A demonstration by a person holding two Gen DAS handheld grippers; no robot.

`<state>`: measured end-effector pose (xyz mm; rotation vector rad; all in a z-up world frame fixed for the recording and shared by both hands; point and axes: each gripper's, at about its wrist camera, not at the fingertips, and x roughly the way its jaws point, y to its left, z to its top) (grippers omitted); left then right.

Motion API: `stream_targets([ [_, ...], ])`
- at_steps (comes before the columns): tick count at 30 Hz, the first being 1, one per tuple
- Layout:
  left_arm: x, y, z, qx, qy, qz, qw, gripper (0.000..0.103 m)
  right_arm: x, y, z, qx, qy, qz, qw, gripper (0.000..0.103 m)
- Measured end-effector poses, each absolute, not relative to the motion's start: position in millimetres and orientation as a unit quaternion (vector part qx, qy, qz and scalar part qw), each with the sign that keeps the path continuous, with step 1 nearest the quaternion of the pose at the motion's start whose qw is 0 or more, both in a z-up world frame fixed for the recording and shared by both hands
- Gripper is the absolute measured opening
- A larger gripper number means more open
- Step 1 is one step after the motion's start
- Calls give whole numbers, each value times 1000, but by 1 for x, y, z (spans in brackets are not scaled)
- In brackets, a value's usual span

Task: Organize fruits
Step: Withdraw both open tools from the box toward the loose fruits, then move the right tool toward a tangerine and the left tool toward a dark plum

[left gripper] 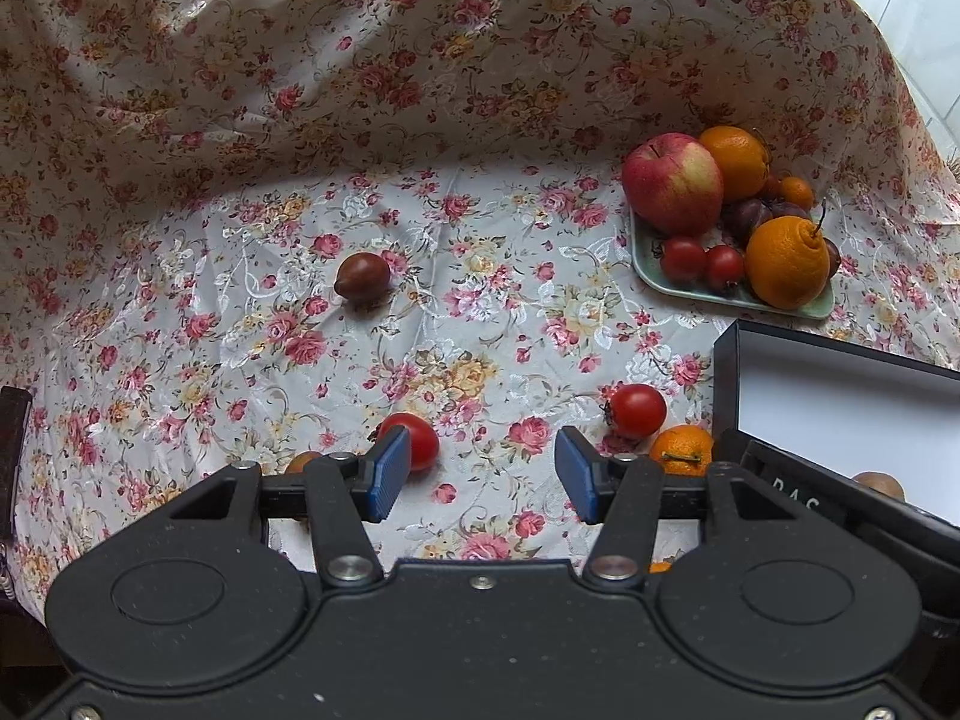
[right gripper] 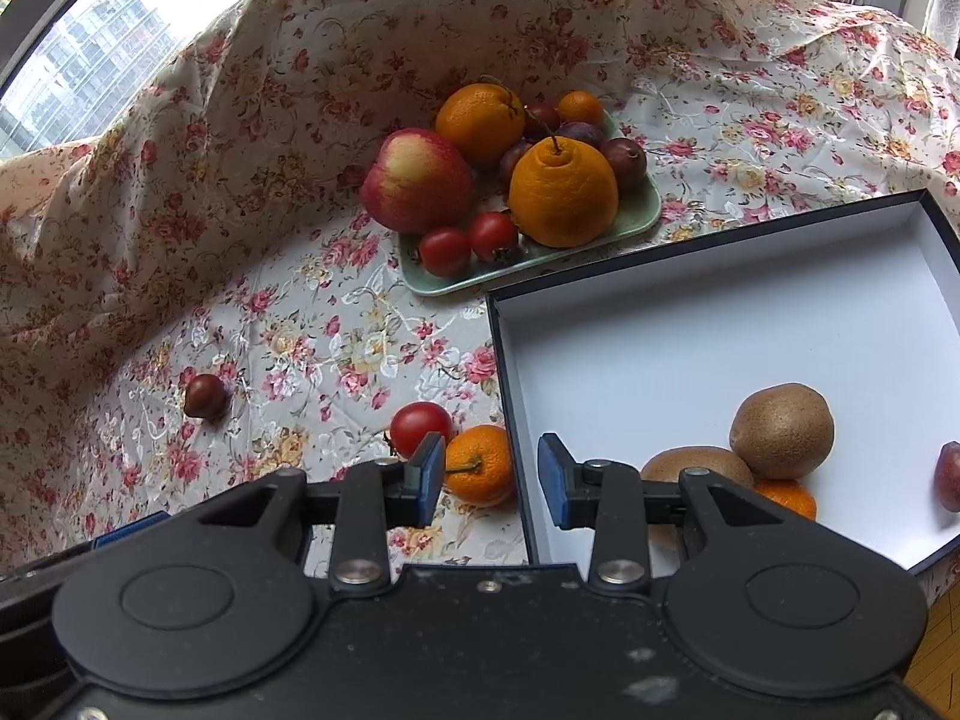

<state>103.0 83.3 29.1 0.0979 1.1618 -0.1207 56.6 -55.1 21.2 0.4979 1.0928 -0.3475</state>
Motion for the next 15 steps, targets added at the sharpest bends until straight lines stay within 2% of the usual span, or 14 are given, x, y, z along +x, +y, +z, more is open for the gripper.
stream_targets([
  [15, 141, 133, 28, 9, 553, -15, 833, 60, 91, -18, -4, 164, 546, -115, 813, 37],
])
